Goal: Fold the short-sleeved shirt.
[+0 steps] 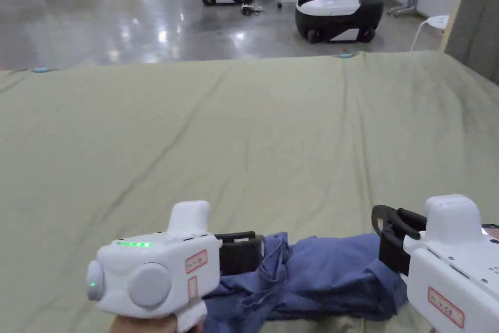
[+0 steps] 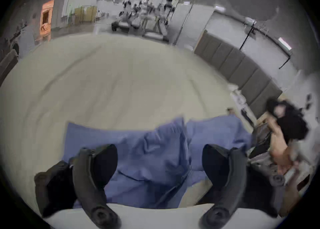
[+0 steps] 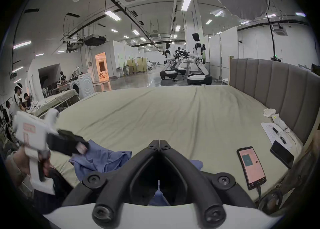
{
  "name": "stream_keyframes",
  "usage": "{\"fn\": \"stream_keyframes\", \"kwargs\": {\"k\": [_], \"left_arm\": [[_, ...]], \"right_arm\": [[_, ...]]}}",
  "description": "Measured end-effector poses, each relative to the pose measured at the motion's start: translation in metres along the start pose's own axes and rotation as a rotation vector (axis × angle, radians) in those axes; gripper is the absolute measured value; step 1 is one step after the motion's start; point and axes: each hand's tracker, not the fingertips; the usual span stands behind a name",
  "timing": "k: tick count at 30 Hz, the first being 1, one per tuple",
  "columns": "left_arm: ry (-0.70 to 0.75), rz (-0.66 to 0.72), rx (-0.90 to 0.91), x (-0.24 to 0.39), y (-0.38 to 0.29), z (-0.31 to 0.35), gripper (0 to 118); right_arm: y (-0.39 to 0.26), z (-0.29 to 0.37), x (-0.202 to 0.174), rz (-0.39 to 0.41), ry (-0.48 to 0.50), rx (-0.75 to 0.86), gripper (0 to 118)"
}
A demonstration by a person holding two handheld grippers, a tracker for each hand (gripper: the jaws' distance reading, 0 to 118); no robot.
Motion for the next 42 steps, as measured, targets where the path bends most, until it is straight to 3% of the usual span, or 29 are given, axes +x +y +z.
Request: {"fn": "stream_keyframes", "kwargs": {"k": [2,3,5,6,8,12,15,20,21,22,23,24,29,31,35,36,37,38,39,40,42], "left_arm": [[0.041,0.076,0.078,-0.016,0.009,0.020,100],[0.030,0.122,0.057,-0.028,0.010,0.022,80],[-0.012,0.171,0.001,-0.038,0.007,0.015,25],[-0.020,0.165,-0.035,-0.036,0.003,0.005,16],[-0.013,0.143,-0.102,-0.025,-0.013,-0.019,16],[-0.221,0.202,-0.168,0.018,-0.043,-0.078,16],[-0.165,0.190,-0.202,0.038,-0.050,-0.103,16],[-0.226,0.172,-0.138,0.015,-0.023,-0.045,16],[-0.208,0.151,-0.109,0.005,-0.016,-0.028,20],[-0.185,0.139,-0.082,-0.011,-0.010,-0.011,49],[-0.175,0.144,-0.068,-0.027,-0.005,0.002,93],[-0.170,0.164,-0.076,-0.043,-0.001,0.012,118],[-0.181,0.378,-0.085,-0.133,-0.010,0.026,118],[-0.235,0.525,-0.118,-0.163,-0.019,0.016,118],[-0.568,0.859,-0.229,-0.184,-0.062,-0.033,117],[-0.643,0.842,-0.129,-0.181,-0.066,-0.038,114],[-0.666,0.840,-0.120,-0.175,-0.063,-0.043,103],[-0.639,0.843,-0.149,-0.177,-0.061,-0.052,75],[-0.612,0.851,-0.164,-0.168,-0.060,-0.059,18],[-0.551,0.839,-0.227,-0.160,-0.061,-0.067,11],[-0.340,0.738,-0.293,-0.143,-0.069,-0.077,11]], "right_arm": [[-0.001,0.003,0.003,-0.013,-0.003,-0.001,3],[-0.003,0.004,0.004,-0.020,-0.007,-0.002,3],[-0.007,0.004,0.005,-0.025,-0.013,-0.009,3],[-0.009,0.003,0.006,-0.027,-0.017,-0.014,3],[-0.012,0.001,0.007,-0.034,-0.023,-0.028,3],[-0.016,0.000,0.007,-0.040,-0.032,-0.041,3],[-0.016,0.001,0.008,-0.038,-0.040,-0.049,3],[-0.013,0.004,0.015,-0.032,-0.049,-0.047,3],[-0.012,0.002,0.015,-0.034,-0.049,-0.050,3],[-0.011,0.001,0.015,-0.035,-0.048,-0.051,3],[-0.010,-0.001,0.014,-0.038,-0.047,-0.052,3],[-0.009,-0.003,0.013,-0.042,-0.046,-0.052,3],[-0.002,-0.005,0.005,-0.059,-0.043,-0.042,3],[0.001,-0.005,0.004,-0.068,-0.046,-0.038,3],[0.008,0.001,0.002,-0.075,-0.062,-0.031,3],[0.009,0.003,0.002,-0.076,-0.066,-0.029,3],[0.010,0.005,0.002,-0.076,-0.071,-0.027,3],[0.011,0.006,0.001,-0.074,-0.078,-0.025,3],[0.013,0.008,0.001,-0.073,-0.080,-0.026,3],[0.014,0.008,0.000,-0.073,-0.081,-0.025,3],[0.016,0.009,-0.001,-0.072,-0.086,-0.022,3]]}}
